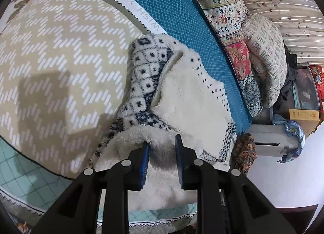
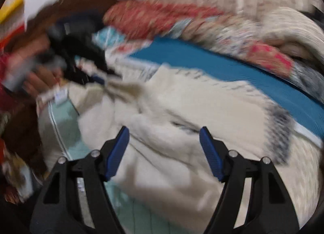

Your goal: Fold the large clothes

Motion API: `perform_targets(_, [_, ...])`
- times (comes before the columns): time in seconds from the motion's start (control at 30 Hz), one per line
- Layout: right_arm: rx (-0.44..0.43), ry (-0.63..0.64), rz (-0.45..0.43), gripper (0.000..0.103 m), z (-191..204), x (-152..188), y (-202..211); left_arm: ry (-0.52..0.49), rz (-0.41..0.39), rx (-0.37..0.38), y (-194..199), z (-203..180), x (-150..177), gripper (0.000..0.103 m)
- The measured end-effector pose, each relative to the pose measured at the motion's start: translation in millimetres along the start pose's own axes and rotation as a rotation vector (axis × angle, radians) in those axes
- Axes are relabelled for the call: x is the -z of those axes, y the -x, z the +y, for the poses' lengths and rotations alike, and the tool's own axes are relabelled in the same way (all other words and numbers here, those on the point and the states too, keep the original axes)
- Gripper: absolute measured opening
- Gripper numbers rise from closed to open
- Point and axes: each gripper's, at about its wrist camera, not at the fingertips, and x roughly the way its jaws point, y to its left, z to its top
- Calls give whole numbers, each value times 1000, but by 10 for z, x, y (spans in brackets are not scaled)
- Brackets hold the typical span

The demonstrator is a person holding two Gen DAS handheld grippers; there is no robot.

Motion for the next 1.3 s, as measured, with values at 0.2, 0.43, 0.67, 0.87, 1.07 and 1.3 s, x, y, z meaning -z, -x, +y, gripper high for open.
perform_targets(0.2, [-1, -174, 261, 3, -425, 278, -931, -13, -88, 167, 578, 136, -23, 85])
perform_targets(0.43, [-79, -194, 140, 4, -363, 83, -567, -172, -109, 23, 537, 230, 271, 83])
perform_targets(0.67, [-78, -189, -31, 4, -446, -403, -190, -242, -10, -12, -157, 438, 660, 80])
perform_targets(0.87, [49, -381, 215, 21, -841, -176, -861, -174, -92, -7, -84, 705, 837, 102])
perform_targets(1.07, [-77, -543, -75, 71, -858, -50, -208, -210, -138, -25, 174, 829, 1045, 103])
perform_targets(1.3, [-191, -284, -5, 71, -94, -564, -421, -327, -169, -73, 169, 513, 1053, 102])
